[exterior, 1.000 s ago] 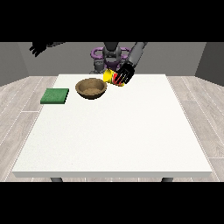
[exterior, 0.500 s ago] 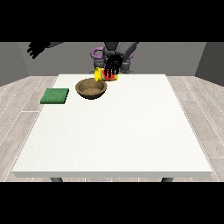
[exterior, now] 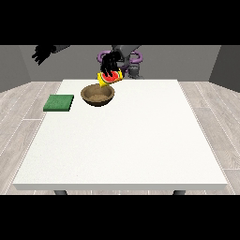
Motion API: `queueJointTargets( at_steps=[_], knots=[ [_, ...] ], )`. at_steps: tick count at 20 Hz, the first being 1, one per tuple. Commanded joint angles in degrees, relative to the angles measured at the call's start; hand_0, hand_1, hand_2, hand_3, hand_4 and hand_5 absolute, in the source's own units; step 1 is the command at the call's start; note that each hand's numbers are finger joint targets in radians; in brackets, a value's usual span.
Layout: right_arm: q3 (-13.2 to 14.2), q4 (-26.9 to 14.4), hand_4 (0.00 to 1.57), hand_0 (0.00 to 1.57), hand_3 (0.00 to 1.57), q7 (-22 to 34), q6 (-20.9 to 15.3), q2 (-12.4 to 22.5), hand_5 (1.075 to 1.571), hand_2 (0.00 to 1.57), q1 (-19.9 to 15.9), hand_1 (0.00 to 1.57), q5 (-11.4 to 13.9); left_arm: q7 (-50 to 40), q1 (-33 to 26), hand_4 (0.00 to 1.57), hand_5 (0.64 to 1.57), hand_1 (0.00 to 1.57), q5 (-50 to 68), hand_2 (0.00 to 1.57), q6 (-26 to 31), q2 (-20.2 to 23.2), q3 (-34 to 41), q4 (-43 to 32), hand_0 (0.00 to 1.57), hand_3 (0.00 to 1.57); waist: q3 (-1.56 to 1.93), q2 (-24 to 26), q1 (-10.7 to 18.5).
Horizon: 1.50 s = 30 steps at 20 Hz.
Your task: Pick the cup and pour the ball into the bowl, then pick the bowl and place it on the pad
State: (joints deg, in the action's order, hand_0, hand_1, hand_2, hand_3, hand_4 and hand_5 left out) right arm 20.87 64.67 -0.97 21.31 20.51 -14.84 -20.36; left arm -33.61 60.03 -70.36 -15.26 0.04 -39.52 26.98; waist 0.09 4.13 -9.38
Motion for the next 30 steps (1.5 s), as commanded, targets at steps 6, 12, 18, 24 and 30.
queueJointTargets(
  at_steps=[6, 12, 18, 24, 30],
  knots=[
    [-1.46, -1.13, 0.71, 0.0, 0.17, -1.19, -1.45, -0.5, 1.55, 0.0, -3.18, 0.0, 1.74, -3.05, -1.02, 1.12, 1.571, 0.0, -1.94, 1.14, 16.9, -0.05, -6.43, 10.9, 0.0, 1.57, -0.07, -0.42, -1.43],
    [-0.81, 0.41, 0.73, 0.0, 0.14, 1.54, -2.85, -1.34, 1.546, 0.0, 2.35, 0.0, 1.02, 2.66, -4.56, 1.11, 1.556, 0.75, 4.94, 1.57, 3.54, 7.21, 5.69, 14.97, 0.75, 1.54, -0.21, 4.81, 3.07],
    [0.28, 0.3, 0.78, 0.0, 0.13, 0.48, -7.14, -2.43, 1.559, 0.0, 3.11, 0.0, 2.32, 12.44, -10.21, 1.28, 1.545, 0.64, 26.83, 0.94, -4.49, 9.2, 24.39, 25.16, 0.64, 0.67, -0.7, 4.24, 9.89],
    [-0.8, 0.06, 0.78, 0.0, 0.0, 0.14, -9.85, -4.18, 1.555, 0.0, 4.18, 0.0, 4.38, 19.18, -10.89, 1.09, 1.571, 0.0, 51.67, 0.0, 1.57, 9.38, 43.15, 32.87, 0.0, 0.0, -0.84, 2.74, 13.22],
    [-1.89, -0.8, 0.72, 0.0, 0.0, -3.74, -15.81, -10.99, 1.566, 0.0, 4.41, 0.0, 6.07, 24.29, -11.12, 1.06, 1.566, 0.0, 69.56, 0.0, 19.93, 16.98, 54.19, 34.76, 0.0, 0.0, -0.24, -0.92, 18.54]
  ],
)
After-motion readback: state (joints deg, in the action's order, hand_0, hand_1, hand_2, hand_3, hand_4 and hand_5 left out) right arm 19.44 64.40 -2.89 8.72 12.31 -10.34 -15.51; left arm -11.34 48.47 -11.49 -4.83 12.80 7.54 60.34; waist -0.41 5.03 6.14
